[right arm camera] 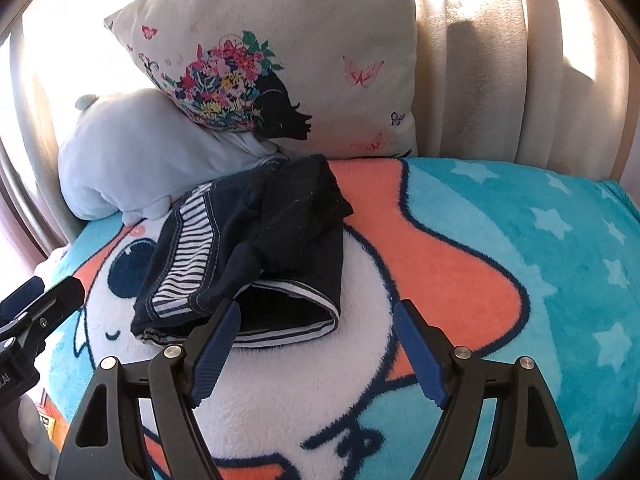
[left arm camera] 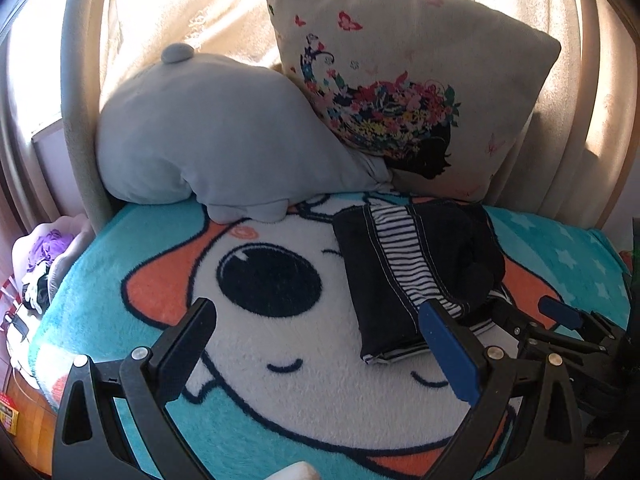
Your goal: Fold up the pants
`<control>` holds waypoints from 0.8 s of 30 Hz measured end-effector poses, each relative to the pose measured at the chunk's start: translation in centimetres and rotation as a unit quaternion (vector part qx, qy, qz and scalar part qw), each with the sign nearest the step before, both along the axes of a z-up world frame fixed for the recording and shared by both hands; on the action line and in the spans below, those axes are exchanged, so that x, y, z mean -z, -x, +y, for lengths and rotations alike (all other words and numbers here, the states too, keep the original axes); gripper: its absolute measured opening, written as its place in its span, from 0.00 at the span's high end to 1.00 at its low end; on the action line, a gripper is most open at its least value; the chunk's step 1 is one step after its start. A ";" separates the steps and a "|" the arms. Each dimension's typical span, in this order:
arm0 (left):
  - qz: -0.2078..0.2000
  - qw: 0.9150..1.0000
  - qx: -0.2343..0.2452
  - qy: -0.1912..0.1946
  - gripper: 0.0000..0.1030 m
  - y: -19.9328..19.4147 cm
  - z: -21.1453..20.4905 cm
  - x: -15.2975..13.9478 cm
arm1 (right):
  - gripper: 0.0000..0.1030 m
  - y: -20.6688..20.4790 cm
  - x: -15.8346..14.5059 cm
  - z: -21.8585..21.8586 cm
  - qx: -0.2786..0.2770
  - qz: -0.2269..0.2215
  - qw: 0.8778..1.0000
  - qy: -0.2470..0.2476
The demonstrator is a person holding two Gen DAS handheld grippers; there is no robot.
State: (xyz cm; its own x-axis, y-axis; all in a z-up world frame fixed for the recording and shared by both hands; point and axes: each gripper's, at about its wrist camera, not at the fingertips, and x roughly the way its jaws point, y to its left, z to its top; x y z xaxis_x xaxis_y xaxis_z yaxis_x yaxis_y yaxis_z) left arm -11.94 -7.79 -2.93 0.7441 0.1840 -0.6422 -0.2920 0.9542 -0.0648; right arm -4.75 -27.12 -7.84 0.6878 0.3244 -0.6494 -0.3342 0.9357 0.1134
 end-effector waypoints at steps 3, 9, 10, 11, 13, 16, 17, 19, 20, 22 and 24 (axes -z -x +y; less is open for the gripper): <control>0.003 1.000 0.004 -0.002 0.02 -0.2 -0.1 0.2 | 0.19 -0.2 0.2 0.1 0.002 0.003 1.000 0.006; -0.001 1.000 0.008 -0.005 0.02 -0.3 -0.3 0.3 | 0.19 -0.4 0.3 0.7 -0.003 0.008 1.000 0.013; 0.000 1.000 0.010 -0.004 0.02 -0.4 -0.3 0.4 | 0.19 -0.4 0.4 0.8 -0.004 0.008 1.000 0.015; 0.003 1.000 0.012 -0.002 0.02 -0.5 -0.2 0.5 | 0.19 -0.4 0.4 0.9 -0.005 0.008 1.000 0.016; 0.005 1.000 0.013 0.002 0.02 -0.6 -0.1 0.6 | 0.19 -0.4 0.4 1.1 -0.008 0.009 1.000 0.019; 0.008 1.000 0.015 0.010 0.02 -0.7 0.2 0.8 | 0.19 -0.6 0.5 1.2 -0.008 0.010 1.000 0.023; 0.009 1.000 0.015 0.013 0.02 -0.8 0.3 0.9 | 0.19 -0.6 0.5 1.2 -0.007 0.011 1.000 0.023; 0.013 1.000 0.019 0.020 0.02 -0.9 0.5 1.1 | 0.19 -0.7 0.5 1.2 -0.007 0.011 1.000 0.023; 0.016 0.999 0.021 0.022 0.02 -0.9 0.5 1.3 | 0.19 -0.6 0.5 1.2 -0.006 0.010 1.000 0.024; 0.020 0.999 0.022 0.025 0.02 -1.0 0.6 1.6 | 0.19 -0.7 0.5 1.4 -0.008 0.008 0.999 0.030; 0.023 0.999 0.022 0.029 0.02 -1.1 0.8 1.9 | 0.19 -0.6 0.5 1.7 -0.011 0.006 0.999 0.034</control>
State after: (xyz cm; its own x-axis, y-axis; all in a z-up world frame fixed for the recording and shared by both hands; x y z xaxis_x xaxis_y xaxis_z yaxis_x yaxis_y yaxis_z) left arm -10.87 -6.96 -4.87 0.7202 0.1128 -0.6846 -0.2529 0.9615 -0.1077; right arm -4.12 -25.45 -8.32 0.6731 0.2938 -0.6787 -0.3542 0.9337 0.0529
